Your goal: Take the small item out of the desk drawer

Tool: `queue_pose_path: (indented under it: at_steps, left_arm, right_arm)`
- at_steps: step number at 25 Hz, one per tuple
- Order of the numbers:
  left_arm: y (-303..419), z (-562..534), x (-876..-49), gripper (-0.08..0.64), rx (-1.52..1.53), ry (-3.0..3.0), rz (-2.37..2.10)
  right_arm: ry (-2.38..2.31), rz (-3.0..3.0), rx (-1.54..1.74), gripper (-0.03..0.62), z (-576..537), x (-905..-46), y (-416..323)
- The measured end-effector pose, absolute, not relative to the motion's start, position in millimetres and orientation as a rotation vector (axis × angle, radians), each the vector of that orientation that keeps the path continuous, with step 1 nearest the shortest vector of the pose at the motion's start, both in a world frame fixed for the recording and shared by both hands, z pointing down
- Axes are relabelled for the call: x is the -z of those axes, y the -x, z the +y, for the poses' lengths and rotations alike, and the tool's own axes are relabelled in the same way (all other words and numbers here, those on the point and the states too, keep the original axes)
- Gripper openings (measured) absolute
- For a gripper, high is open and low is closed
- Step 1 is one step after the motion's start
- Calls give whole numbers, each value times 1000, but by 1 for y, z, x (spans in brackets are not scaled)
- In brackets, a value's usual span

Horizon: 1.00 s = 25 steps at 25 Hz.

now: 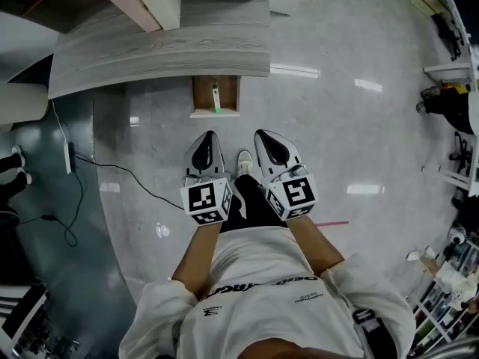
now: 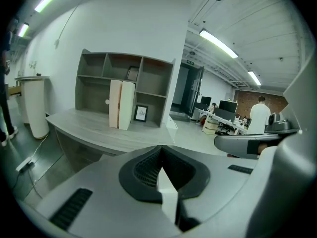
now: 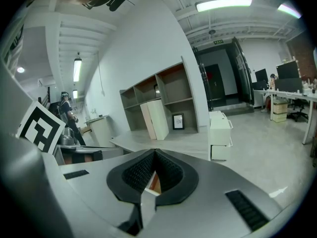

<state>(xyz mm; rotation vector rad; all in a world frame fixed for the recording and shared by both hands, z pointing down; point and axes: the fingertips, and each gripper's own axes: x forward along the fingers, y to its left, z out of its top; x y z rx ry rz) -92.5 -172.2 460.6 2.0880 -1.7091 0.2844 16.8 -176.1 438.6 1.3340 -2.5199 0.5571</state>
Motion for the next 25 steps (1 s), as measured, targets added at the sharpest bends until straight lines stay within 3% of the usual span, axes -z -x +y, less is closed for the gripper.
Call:
queue_pose_path:
  at_steps: [25]
  left_arm:
    - [87, -221, -632, 17, -519, -1886, -1680]
  right_arm:
    - [-1247, -2420, -693, 31, -202, -572, -27]
